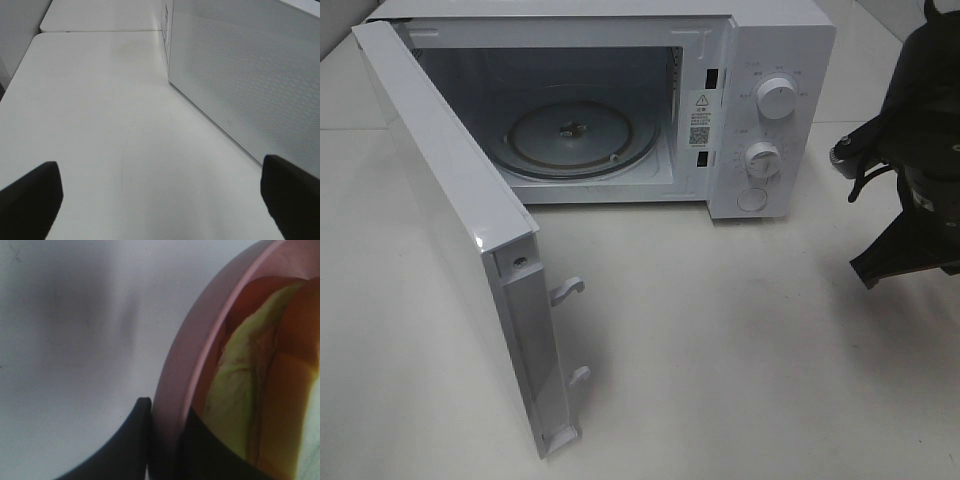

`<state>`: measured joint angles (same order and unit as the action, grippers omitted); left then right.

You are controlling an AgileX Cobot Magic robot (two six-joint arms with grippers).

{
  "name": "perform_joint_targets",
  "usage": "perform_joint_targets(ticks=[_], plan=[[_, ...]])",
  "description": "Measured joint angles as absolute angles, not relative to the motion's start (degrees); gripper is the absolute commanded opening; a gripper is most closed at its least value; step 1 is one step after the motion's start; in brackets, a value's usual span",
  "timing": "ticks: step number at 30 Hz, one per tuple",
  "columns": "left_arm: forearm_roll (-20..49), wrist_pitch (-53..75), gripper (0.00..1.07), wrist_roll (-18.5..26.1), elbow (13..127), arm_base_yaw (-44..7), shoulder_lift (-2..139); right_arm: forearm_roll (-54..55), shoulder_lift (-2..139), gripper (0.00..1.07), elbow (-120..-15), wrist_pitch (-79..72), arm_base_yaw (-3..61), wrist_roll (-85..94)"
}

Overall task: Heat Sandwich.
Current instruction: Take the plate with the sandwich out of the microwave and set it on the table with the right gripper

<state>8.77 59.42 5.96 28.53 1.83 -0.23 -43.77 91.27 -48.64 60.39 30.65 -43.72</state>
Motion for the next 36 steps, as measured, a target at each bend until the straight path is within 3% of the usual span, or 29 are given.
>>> perform_joint_targets(ticks=[36], plan=[[8.77,59.42,1.01,5.96,28.53,1.83,-0.23,-51.05,104.11,0.02,-46.75,47.96,28.88,-54.55]])
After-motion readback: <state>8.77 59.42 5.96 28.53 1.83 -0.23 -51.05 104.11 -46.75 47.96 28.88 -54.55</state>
